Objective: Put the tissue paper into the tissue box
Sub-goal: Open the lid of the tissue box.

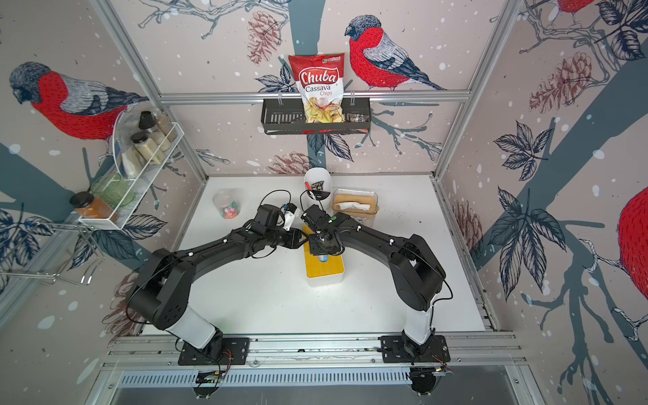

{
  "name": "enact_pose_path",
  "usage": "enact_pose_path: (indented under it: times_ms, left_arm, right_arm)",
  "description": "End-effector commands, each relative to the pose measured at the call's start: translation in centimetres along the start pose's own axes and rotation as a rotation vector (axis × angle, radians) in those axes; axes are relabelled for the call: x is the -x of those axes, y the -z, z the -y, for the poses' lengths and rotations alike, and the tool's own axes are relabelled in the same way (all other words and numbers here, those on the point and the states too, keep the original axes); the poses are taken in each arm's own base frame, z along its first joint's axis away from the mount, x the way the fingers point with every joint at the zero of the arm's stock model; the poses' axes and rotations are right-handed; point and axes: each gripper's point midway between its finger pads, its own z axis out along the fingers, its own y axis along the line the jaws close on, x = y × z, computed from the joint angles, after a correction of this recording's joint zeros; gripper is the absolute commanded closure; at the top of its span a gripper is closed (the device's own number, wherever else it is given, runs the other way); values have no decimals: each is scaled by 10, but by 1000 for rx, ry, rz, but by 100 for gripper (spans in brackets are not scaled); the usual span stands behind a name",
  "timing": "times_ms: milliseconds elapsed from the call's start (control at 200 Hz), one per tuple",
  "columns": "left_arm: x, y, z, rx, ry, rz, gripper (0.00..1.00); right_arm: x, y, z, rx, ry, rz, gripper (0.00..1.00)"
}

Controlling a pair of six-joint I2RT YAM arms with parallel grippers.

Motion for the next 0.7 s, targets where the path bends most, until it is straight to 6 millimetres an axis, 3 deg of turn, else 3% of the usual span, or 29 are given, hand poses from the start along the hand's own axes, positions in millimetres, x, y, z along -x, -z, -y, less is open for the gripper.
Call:
enact_pose_path:
  times_ms: [0,270,695]
  left_arm:
    - [-30,-4,-17,63,40,-92,56]
    - [-43,-5,-23,90,39,-117,61]
    - [-40,-6,-20,93,18,-112,63]
  right_arm:
    - [1,-4,-13,65,51,-7,97]
    - [6,3,-21,106,73,7,96]
    - [2,0,-24,123,102,-9,95]
